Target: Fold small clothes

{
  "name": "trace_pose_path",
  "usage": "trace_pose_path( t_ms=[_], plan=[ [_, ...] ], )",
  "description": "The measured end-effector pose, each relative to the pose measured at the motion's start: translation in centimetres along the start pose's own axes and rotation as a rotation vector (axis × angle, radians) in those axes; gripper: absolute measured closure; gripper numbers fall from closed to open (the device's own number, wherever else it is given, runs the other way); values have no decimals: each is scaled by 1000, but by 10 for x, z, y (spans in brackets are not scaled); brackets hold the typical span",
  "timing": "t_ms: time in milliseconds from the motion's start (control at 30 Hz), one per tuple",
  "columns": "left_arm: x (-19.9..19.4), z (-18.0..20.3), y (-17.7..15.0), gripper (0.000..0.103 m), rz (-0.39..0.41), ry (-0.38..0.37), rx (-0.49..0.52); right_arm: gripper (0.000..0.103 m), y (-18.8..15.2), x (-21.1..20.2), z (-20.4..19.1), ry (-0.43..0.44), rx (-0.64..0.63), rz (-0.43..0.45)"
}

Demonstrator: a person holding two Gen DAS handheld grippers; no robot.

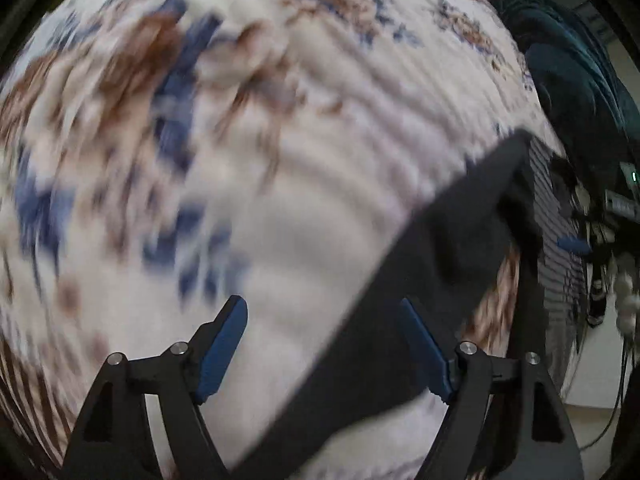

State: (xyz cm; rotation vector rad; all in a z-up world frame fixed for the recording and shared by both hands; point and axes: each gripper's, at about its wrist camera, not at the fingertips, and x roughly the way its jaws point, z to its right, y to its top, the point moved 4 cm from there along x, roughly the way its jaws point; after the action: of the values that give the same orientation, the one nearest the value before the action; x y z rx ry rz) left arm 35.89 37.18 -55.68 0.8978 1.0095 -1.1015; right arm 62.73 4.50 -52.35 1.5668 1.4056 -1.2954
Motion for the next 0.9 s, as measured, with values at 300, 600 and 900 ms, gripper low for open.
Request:
trace_pose_path(
  t_ms=[300, 600, 900],
  plan=[
    [-35, -85, -142, 26, 63, -152, -806, 25, -42, 17, -12, 21, -8, -51],
    [-28, -62, -130, 96, 108, -226, -838, 25, -56, 27, 1, -7, 33, -55],
    [-130, -46, -101, 95, 460, 20, -506, 25, -71, 26, 53, -61, 85, -60]
  ],
)
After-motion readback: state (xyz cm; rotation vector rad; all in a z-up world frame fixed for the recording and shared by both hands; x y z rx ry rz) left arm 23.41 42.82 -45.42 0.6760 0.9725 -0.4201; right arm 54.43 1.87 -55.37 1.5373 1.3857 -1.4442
